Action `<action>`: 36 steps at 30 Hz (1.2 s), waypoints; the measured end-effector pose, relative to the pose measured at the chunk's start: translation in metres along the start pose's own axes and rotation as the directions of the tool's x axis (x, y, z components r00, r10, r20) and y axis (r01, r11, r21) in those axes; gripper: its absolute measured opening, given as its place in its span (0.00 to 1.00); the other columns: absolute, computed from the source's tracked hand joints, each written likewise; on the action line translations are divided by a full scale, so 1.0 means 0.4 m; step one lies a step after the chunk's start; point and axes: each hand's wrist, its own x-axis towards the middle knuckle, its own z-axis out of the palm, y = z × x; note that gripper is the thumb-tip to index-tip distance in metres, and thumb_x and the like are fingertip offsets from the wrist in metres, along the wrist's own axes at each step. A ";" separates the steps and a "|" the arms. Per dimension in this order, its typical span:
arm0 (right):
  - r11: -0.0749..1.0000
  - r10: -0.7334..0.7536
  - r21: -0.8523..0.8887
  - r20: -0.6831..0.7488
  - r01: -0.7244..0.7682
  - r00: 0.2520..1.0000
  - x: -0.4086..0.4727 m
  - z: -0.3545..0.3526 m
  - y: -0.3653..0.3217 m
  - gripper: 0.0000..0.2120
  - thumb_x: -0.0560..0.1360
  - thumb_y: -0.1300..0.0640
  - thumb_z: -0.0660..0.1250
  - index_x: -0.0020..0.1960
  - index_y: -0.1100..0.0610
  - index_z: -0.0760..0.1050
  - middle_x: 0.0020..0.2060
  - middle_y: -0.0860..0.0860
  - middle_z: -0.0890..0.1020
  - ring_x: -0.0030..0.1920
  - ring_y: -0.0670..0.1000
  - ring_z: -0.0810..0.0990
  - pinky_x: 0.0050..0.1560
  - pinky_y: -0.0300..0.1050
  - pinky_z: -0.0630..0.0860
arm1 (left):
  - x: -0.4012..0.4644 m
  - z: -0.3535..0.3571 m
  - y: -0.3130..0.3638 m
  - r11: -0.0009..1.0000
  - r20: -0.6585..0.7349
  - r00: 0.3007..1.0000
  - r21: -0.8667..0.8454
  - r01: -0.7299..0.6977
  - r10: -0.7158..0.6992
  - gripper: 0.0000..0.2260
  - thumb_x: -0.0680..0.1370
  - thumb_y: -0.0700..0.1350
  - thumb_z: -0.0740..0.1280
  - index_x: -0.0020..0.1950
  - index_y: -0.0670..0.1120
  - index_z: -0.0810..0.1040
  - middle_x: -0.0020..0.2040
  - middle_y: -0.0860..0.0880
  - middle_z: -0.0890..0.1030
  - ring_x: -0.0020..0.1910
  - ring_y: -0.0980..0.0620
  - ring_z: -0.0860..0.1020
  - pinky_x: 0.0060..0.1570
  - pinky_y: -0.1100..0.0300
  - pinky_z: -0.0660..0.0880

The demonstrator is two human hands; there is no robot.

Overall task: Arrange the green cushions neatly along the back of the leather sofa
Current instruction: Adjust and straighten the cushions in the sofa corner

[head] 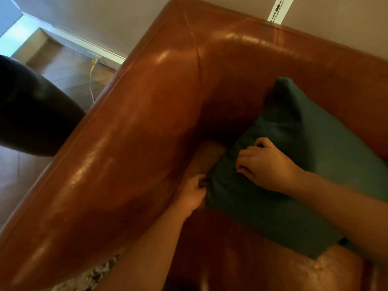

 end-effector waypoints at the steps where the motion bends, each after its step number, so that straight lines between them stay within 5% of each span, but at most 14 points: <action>1: 1.000 0.004 0.009 0.005 -0.004 1.000 -0.003 0.000 0.002 0.03 0.70 0.52 0.72 0.38 0.47 0.78 0.35 0.43 0.79 0.37 0.48 0.79 0.53 0.46 0.59 | -0.003 -0.031 0.005 0.996 0.028 0.999 0.082 -0.039 0.036 0.10 0.79 0.37 0.63 0.59 0.45 0.75 0.54 0.49 0.79 0.54 0.51 0.77 0.48 0.61 0.73; 3: 0.999 0.007 0.032 0.017 -0.007 1.000 -0.012 0.001 0.007 0.03 0.70 0.51 0.71 0.39 0.46 0.78 0.36 0.42 0.79 0.37 0.47 0.79 0.53 0.45 0.59 | 0.005 -0.093 0.011 0.950 0.110 0.987 0.276 -0.146 0.119 0.11 0.80 0.37 0.61 0.61 0.44 0.75 0.54 0.49 0.77 0.54 0.53 0.75 0.46 0.66 0.71; 5: 0.999 0.003 0.044 0.018 -0.004 1.000 -0.020 0.000 0.010 0.03 0.70 0.52 0.72 0.39 0.46 0.78 0.36 0.42 0.79 0.38 0.46 0.79 0.53 0.45 0.59 | 0.020 -0.135 0.018 0.800 0.167 0.959 0.529 -0.284 0.230 0.12 0.80 0.39 0.61 0.63 0.43 0.76 0.56 0.48 0.76 0.55 0.52 0.75 0.51 0.66 0.68; 7: 0.999 0.005 0.053 0.007 -0.006 1.000 -0.020 -0.001 0.014 0.04 0.70 0.53 0.73 0.39 0.46 0.79 0.36 0.42 0.80 0.38 0.46 0.79 0.53 0.45 0.58 | 0.027 -0.132 0.010 0.736 0.115 0.931 0.582 -0.346 0.346 0.12 0.80 0.40 0.62 0.62 0.42 0.77 0.56 0.45 0.76 0.55 0.49 0.75 0.55 0.63 0.67; 10: 0.998 0.010 0.061 0.001 -0.010 1.000 -0.013 0.000 0.022 0.05 0.69 0.53 0.73 0.38 0.46 0.78 0.36 0.42 0.79 0.38 0.46 0.79 0.52 0.46 0.58 | 0.009 -0.097 -0.028 0.971 -0.032 0.991 0.210 -0.117 0.127 0.12 0.78 0.43 0.66 0.61 0.42 0.77 0.56 0.44 0.79 0.55 0.46 0.78 0.59 0.55 0.74; 13: 0.998 0.012 0.060 0.009 -0.013 1.000 -0.012 0.006 0.022 0.04 0.69 0.52 0.73 0.39 0.45 0.78 0.36 0.41 0.79 0.38 0.46 0.79 0.52 0.46 0.59 | -0.014 -0.069 -0.088 0.946 0.132 0.973 -0.240 0.216 -0.188 0.21 0.73 0.48 0.72 0.63 0.42 0.74 0.57 0.45 0.80 0.55 0.47 0.80 0.58 0.48 0.76; 18: 0.999 0.001 0.041 0.002 -0.001 1.000 -0.011 0.015 0.020 0.03 0.70 0.52 0.71 0.39 0.46 0.78 0.37 0.42 0.80 0.39 0.46 0.79 0.52 0.47 0.59 | -0.011 0.021 -0.083 0.892 -0.041 0.984 -0.432 0.137 -0.171 0.10 0.78 0.44 0.67 0.58 0.45 0.76 0.55 0.47 0.80 0.53 0.50 0.80 0.50 0.56 0.78; 22: 0.999 0.003 0.051 -0.006 -0.002 1.000 -0.014 0.012 0.024 0.03 0.71 0.52 0.71 0.40 0.46 0.78 0.38 0.42 0.80 0.39 0.47 0.79 0.53 0.46 0.58 | -0.005 0.010 -0.074 0.966 -0.098 0.993 -0.253 0.047 -0.073 0.06 0.80 0.44 0.63 0.50 0.51 0.79 0.51 0.49 0.82 0.51 0.48 0.81 0.55 0.47 0.77; 25: 0.998 0.005 0.067 -0.005 -0.005 1.000 -0.020 0.011 0.025 0.03 0.71 0.52 0.72 0.40 0.46 0.79 0.38 0.42 0.80 0.39 0.46 0.79 0.53 0.45 0.58 | -0.002 -0.037 -0.080 0.999 0.005 1.000 0.035 0.000 0.000 0.09 0.80 0.43 0.62 0.57 0.52 0.77 0.54 0.51 0.81 0.54 0.51 0.79 0.59 0.47 0.75; 28: 0.997 0.006 0.076 -0.006 -0.005 1.000 -0.023 0.013 0.023 0.04 0.70 0.52 0.72 0.40 0.46 0.78 0.38 0.41 0.80 0.39 0.46 0.79 0.53 0.45 0.58 | 0.005 -0.064 -0.068 0.925 0.087 0.991 0.359 -0.124 0.099 0.15 0.81 0.41 0.60 0.67 0.47 0.72 0.60 0.49 0.78 0.60 0.51 0.75 0.62 0.54 0.71; 32: 0.995 0.008 0.102 -0.008 -0.007 1.000 -0.021 0.011 0.026 0.04 0.70 0.53 0.73 0.40 0.46 0.79 0.38 0.41 0.80 0.40 0.46 0.79 0.54 0.45 0.58 | -0.020 -0.062 -0.085 0.999 0.055 0.997 -0.018 -0.049 0.050 0.15 0.80 0.37 0.62 0.66 0.48 0.72 0.61 0.49 0.78 0.59 0.53 0.77 0.57 0.56 0.76; 36: 0.987 -0.012 0.159 -0.028 0.017 1.000 -0.044 0.013 0.042 0.04 0.74 0.49 0.66 0.41 0.44 0.78 0.40 0.40 0.80 0.40 0.44 0.78 0.52 0.44 0.58 | -0.059 -0.053 -0.119 0.898 0.199 0.977 -0.413 0.150 -0.072 0.13 0.78 0.37 0.64 0.62 0.43 0.75 0.60 0.44 0.79 0.58 0.48 0.78 0.55 0.56 0.76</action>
